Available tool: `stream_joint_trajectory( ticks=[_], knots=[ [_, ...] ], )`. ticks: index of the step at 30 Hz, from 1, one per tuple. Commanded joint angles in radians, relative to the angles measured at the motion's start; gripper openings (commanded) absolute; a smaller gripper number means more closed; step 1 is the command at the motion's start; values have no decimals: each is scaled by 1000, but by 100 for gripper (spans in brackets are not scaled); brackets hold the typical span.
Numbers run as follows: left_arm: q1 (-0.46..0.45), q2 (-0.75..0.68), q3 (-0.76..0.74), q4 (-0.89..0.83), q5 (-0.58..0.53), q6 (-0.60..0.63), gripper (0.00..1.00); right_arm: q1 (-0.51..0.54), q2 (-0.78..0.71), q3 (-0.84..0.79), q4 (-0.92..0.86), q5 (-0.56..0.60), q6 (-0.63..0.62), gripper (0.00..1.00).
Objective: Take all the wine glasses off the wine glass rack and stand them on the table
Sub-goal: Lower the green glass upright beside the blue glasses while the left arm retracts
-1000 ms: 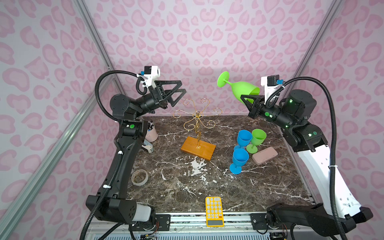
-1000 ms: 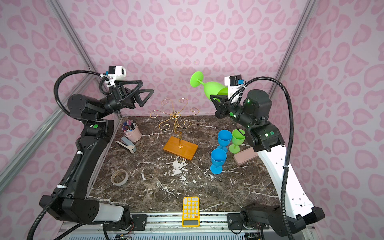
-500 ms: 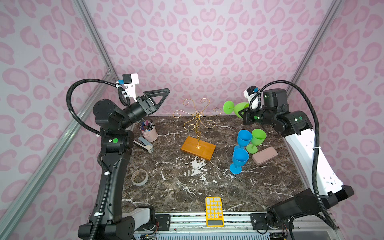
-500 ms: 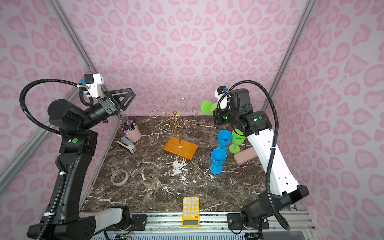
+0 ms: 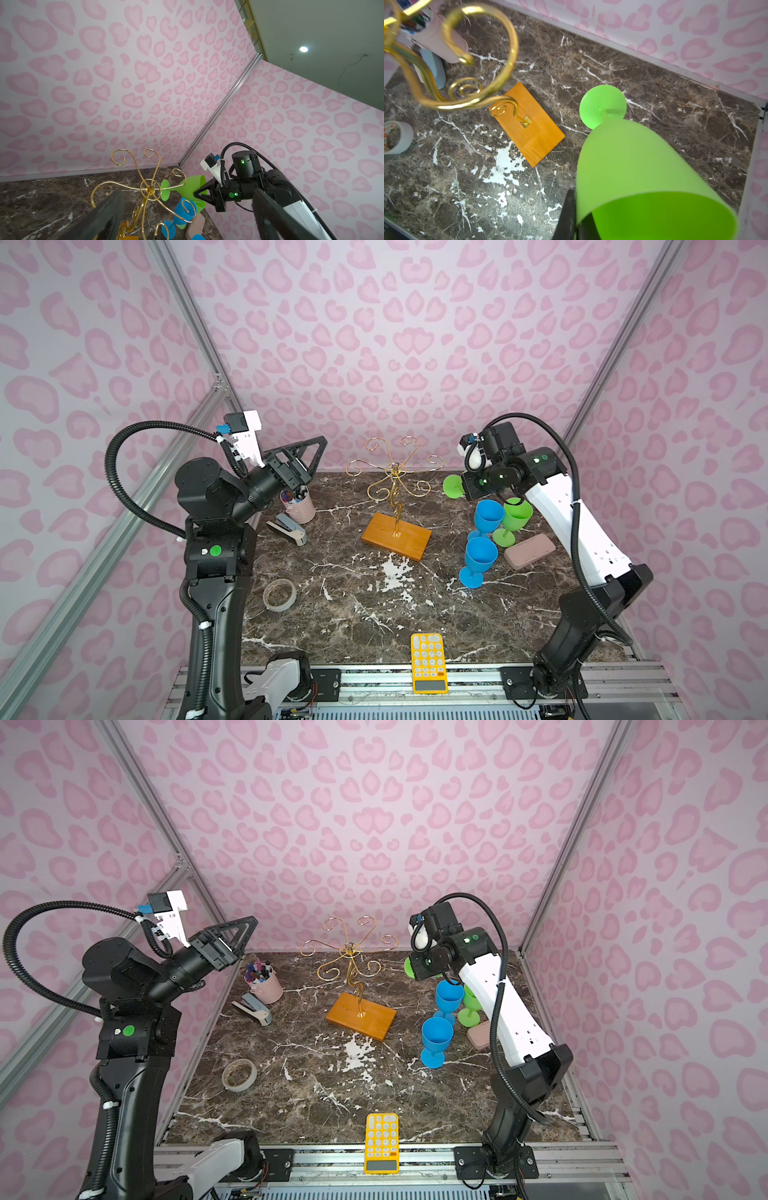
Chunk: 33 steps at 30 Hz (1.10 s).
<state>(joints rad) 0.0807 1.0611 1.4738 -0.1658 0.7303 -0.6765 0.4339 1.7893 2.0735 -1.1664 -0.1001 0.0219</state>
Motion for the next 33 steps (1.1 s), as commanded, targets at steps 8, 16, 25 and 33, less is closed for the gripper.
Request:
stream_joint_trajectory(
  ticks=[8, 16, 25, 33],
  knots=[
    [2, -80, -30, -168, -235, 234, 97, 12, 219, 148, -205, 41, -54, 0],
    [2, -92, -45, -198, -280, 268, 97, 24, 346, 225, -274, 53, -71, 0],
    [2, -102, -55, -223, -335, 305, 97, 28, 415, 235, -284, 30, -80, 0],
    [2, -105, -59, -228, -346, 316, 97, 28, 413, 285, -277, -3, -85, 14]
  ],
)
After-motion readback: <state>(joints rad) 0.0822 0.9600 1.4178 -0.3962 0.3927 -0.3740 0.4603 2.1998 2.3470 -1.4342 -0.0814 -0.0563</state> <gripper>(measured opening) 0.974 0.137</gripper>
